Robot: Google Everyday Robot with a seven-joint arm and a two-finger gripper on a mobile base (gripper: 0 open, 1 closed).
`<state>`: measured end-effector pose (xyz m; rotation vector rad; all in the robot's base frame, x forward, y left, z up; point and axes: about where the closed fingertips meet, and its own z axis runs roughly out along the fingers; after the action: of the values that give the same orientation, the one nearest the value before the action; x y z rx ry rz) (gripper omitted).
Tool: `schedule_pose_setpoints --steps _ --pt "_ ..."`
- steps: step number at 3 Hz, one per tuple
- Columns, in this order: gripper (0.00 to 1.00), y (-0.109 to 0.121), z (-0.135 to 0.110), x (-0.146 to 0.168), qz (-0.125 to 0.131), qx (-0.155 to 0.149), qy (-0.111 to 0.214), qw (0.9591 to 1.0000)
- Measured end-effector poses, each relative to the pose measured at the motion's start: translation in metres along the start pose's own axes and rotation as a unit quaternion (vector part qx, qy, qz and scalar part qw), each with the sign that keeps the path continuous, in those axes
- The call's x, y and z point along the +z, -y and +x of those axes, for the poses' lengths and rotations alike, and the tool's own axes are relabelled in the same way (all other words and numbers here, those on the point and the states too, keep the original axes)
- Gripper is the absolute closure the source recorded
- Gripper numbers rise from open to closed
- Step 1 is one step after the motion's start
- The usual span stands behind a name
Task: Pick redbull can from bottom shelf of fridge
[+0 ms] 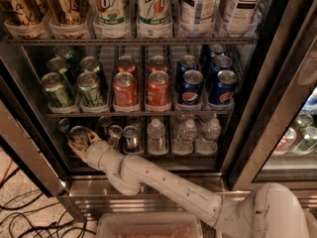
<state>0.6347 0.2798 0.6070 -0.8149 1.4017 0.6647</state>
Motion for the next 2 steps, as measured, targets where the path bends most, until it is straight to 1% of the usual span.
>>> schedule_pose_setpoints --steps 1,2 --pt "0.98 0.0000 0.0000 0.0000 0.000 0.000 0.000 1.0000" --pt "1.00 0.0000 0.0000 0.0000 0.000 0.000 0.000 1.0000"
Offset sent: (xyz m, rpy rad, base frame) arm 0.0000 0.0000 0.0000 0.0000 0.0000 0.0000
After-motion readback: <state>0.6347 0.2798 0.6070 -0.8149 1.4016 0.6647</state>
